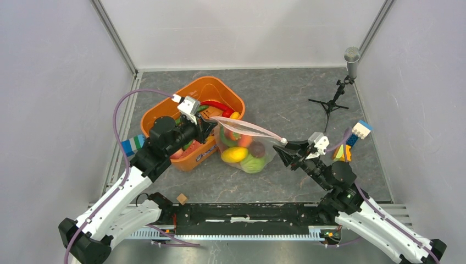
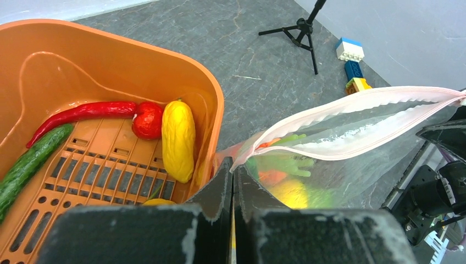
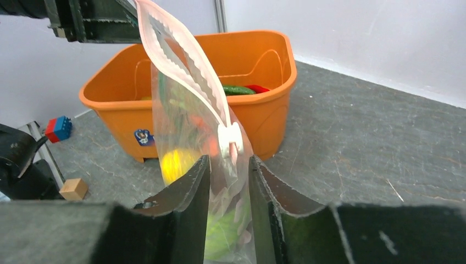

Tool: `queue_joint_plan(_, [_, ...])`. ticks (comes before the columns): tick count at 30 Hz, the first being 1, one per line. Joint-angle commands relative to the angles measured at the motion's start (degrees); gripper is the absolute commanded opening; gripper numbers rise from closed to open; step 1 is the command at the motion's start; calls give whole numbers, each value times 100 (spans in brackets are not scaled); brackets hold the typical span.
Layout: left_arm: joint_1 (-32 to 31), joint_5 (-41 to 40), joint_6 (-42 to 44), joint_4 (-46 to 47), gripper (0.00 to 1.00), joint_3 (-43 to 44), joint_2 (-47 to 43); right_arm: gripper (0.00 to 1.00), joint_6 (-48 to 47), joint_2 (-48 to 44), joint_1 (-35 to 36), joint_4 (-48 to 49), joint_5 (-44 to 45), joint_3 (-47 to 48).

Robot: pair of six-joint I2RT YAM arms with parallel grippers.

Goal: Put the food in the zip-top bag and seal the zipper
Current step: Zip the zipper food storage bag at the center of the board.

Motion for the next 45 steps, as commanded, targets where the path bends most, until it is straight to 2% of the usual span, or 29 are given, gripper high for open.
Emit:
queue_joint_plan(1, [72,-186,-122,294,2,12,-110,36,7,-63,-29,447,-174,147])
queue_joint_plan(2, [69,-169,-121,291,2,13,-110,34,39,-36,-29,490,-181,167])
queue_joint_plan(4, [80,-153,-124,290,2,12,-127,24,99,80,-31,534,-443,206])
queue_joint_plan(7, [82,-118,-100,259,2,59,-109,0,83,264,-31,535,-435,204])
queue_joint_plan(9, [81,11,-34,73,5,199,-44,0,57,352,-31,595,-486,183])
queue_joint_plan(10, [84,95,33,-68,17,312,1,0,41,400,-31,623,-536,191])
queue_joint_plan(13, [85,159,356,-608,70,746,40,0,-65,513,-31,687,-629,262])
queue_joint_plan(16, [90,231,788,-1157,99,1310,-73,0,-249,620,-33,591,-832,450])
queue_joint_plan(19, [93,871,1351,-1891,100,2229,74,0,-510,732,-40,390,-1143,685])
queue_joint_plan(21, [88,1876,1574,-2278,100,2838,464,0,-689,787,-35,244,-1344,845])
queue_joint_plan(23, [75,3182,1570,-2244,100,3190,833,0,-858,873,-40,94,-1612,1014])
queue_joint_plan(25, [-111,3786,1623,-2080,100,3397,1222,0,-1032,966,-40,-9,-1860,1149])
queue_joint_plan(27, [-713,3684,2132,-2284,100,3635,1630,0,-1114,1036,-41,-75,-2050,1230])
queue_joint_plan(29, [-1412,3244,2730,-2759,100,4000,2063,0,-1137,1098,-33,-86,-2120,1291])
queue_joint_plan(31, [-1825,3057,3043,-3056,97,4293,2437,0,-1164,1136,-39,-116,-2156,1348])
queue_joint_plan(38, [-2359,2543,3462,-3158,83,4389,3005,0,-1253,1223,-40,-221,-2387,1461])
queue_joint_plan(41, [-2434,2487,3496,-3147,70,4361,3069,0,-1262,1212,-40,-248,-2403,1465])
queue_joint_plan(45, [-2506,2221,3571,-3054,62,4290,3066,0,-1254,1198,-40,-258,-2387,1450])
